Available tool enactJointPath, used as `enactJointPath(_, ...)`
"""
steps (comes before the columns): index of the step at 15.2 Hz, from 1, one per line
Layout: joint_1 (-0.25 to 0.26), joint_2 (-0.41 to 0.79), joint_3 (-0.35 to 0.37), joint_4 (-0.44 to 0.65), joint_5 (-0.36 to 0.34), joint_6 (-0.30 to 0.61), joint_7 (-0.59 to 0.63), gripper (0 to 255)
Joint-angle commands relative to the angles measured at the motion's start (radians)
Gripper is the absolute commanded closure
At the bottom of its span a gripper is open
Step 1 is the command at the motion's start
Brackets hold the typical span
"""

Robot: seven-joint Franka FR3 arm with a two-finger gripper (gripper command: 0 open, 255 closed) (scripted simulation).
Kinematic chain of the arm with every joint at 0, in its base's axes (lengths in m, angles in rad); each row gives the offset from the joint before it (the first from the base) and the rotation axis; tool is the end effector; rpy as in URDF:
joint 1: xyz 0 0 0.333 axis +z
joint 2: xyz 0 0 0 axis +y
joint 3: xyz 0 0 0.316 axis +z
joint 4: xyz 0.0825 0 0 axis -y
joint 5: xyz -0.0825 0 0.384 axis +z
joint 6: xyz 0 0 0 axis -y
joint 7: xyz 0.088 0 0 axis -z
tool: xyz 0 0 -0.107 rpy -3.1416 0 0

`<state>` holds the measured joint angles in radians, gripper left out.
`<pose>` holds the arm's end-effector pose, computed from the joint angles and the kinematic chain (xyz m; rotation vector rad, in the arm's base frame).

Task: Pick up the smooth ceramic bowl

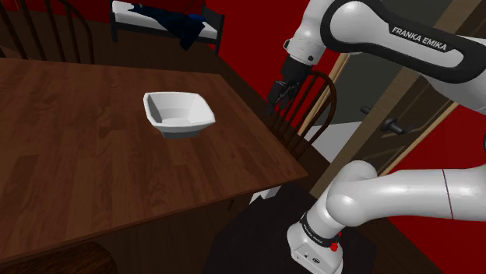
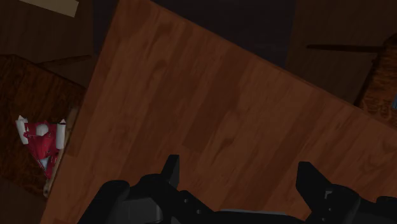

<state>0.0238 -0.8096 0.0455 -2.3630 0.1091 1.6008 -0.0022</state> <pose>0.3022 0.0368 0.5971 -3.0622 -0.0880 -0.0687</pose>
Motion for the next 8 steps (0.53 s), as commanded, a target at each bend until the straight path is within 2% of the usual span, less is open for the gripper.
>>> enactJointPath(1, 0.000, 0.000, 0.000, 0.000, 0.000, 0.000, 0.000, 0)
enactJointPath(8, -0.026, 0.256, 0.017, 0.082, 0.069, 0.173, 0.099, 0)
